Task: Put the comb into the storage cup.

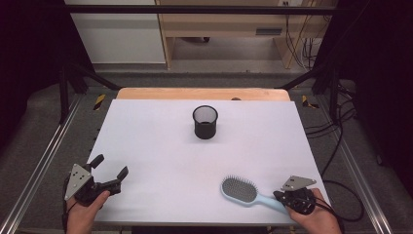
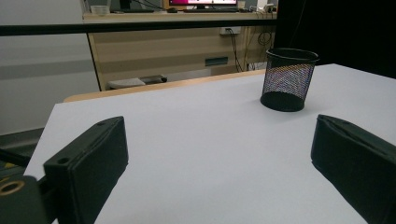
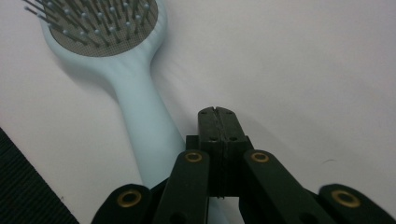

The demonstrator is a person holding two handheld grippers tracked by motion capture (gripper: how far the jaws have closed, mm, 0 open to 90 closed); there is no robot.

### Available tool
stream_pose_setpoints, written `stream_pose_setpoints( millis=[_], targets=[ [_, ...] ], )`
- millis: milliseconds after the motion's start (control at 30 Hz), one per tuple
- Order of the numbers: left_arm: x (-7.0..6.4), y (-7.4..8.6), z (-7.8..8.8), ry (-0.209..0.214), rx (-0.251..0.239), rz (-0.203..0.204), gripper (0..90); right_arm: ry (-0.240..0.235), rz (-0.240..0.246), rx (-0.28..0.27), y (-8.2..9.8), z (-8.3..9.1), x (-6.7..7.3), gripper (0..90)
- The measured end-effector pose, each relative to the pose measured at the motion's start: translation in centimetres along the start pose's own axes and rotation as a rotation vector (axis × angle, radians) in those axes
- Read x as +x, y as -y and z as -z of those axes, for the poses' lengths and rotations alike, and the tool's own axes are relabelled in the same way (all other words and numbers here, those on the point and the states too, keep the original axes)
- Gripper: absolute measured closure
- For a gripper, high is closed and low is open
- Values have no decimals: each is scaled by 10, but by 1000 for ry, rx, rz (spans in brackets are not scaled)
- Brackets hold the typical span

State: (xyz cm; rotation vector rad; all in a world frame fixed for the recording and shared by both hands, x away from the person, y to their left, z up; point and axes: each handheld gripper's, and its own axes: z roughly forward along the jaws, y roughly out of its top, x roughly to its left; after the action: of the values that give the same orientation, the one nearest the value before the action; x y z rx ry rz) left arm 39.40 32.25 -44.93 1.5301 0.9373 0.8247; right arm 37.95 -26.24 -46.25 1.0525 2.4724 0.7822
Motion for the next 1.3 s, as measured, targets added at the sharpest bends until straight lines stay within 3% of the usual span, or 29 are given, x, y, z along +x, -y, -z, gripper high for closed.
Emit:
stream_pose_setpoints(
  millis=[167,300,367,400,433,467,667,833,967,1300],
  targets=[
    [1,0,1,-4,-2,5,40,-13,8,-62,-7,9,-3,855],
    [1,0,1,-4,-2,6,39,-33,19,-88,-13,16,1,692],
    [1,0,1,-3,0,2,39,-45,26,-89,-15,17,2,650],
    [0,0,1,-1,0,0,39,-58,32,-79,-17,18,4,542],
    [0,0,1,-1,0,0,40,-58,32,-79,-17,18,4,542],
    [0,0,1,-1,0,0,40,-73,41,-68,-20,16,6,454],
    [2,0,1,-5,-3,6,40,-102,99,-44,-22,8,15,233],
    [1,0,1,-5,0,5,39,-130,91,-19,-25,2,20,85],
    [1,0,1,-3,4,4,39,-143,110,-2,-26,-1,22,86],
    [2,0,1,-5,4,6,39,-178,151,51,-28,-9,21,439]
  ],
)
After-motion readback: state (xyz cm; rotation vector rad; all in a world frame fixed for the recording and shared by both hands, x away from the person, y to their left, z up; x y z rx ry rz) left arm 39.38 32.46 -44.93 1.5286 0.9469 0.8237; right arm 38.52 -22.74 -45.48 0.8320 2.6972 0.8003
